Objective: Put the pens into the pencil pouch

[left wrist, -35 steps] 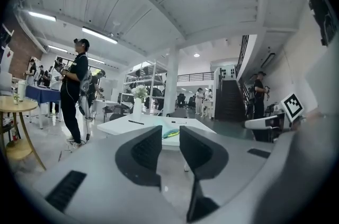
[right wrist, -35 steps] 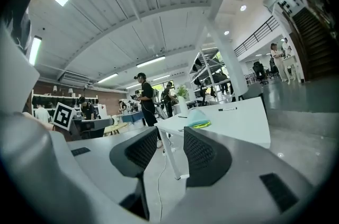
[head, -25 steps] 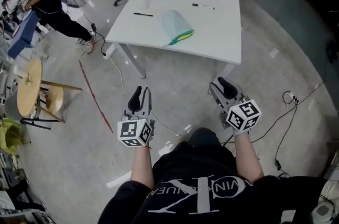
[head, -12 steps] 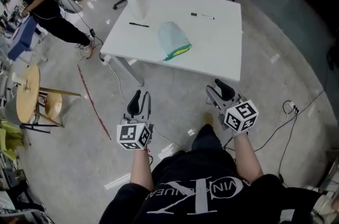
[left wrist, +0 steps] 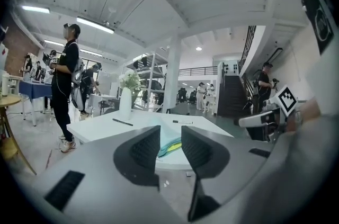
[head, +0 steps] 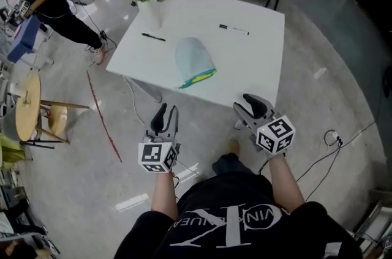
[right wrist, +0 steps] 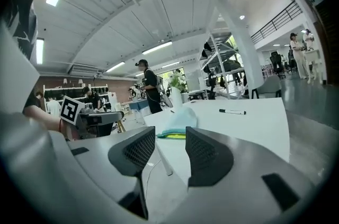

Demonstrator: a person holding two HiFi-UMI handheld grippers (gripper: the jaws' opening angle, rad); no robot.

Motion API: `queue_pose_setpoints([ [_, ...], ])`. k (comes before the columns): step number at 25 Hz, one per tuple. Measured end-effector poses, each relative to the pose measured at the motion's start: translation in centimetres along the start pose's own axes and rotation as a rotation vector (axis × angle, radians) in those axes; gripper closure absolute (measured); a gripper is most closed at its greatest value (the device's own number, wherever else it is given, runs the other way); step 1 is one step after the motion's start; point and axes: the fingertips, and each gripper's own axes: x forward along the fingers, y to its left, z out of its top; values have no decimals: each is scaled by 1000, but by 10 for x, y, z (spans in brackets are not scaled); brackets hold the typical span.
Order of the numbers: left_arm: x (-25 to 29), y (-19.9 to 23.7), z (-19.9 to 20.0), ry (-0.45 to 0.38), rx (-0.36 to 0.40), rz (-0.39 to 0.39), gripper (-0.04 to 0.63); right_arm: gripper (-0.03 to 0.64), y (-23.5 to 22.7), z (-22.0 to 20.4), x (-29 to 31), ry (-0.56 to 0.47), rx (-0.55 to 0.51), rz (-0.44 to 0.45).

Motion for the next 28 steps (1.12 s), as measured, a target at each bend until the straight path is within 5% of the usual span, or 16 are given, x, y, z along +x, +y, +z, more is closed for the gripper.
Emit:
queue_pose_setpoints([
  [13,60,-11,-15,60,-39,117,460,426,-33,10,43,78,-26,216],
  [17,73,-14,-24,96,2,134,454,425,-35,5,54,102,-31,285],
  [28,114,-2,-51,237,89,76,405,425,-51,-7,59,126,28,271],
])
